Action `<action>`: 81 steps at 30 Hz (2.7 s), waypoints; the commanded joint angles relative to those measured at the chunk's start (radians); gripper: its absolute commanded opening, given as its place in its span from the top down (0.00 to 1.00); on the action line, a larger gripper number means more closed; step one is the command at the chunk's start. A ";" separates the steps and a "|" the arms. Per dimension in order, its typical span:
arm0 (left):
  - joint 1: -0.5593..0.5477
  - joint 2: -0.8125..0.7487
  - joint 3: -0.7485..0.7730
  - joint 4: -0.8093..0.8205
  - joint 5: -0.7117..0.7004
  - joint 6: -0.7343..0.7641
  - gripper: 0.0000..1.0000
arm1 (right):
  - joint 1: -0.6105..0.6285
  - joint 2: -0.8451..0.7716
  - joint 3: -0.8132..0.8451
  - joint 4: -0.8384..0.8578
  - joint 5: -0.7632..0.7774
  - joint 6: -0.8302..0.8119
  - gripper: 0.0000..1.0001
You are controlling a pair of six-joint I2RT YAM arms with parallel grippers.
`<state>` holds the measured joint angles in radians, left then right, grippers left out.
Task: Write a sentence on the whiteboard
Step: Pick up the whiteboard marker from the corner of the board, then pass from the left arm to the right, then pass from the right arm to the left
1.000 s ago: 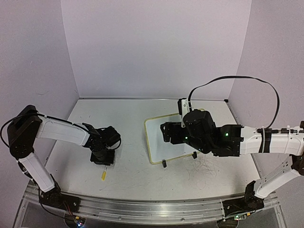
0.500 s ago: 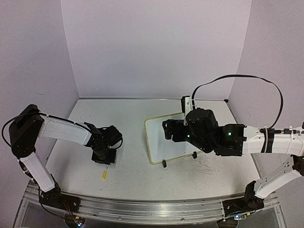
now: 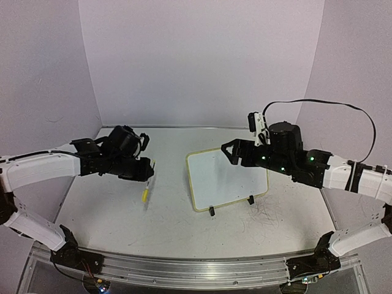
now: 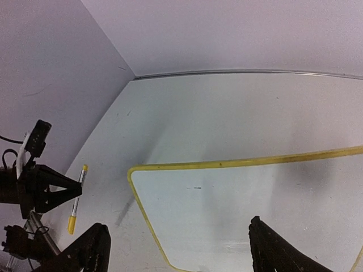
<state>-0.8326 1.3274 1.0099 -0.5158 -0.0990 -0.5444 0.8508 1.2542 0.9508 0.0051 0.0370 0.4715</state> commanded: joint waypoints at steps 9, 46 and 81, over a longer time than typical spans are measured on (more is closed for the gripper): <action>-0.007 0.023 0.206 0.456 0.662 0.143 1.00 | -0.010 0.092 -0.023 0.414 -0.785 -0.045 0.26; -0.014 0.116 0.246 0.668 0.803 0.082 1.00 | -0.010 0.300 0.062 0.762 -0.942 0.150 0.88; -0.111 0.220 0.179 1.218 0.910 -0.302 0.50 | -0.070 0.007 -0.049 0.802 -0.745 0.192 1.00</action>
<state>-0.9342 1.5498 1.1382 0.6032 0.7899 -0.8205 0.7795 1.2633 0.8917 0.7290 -0.6789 0.6480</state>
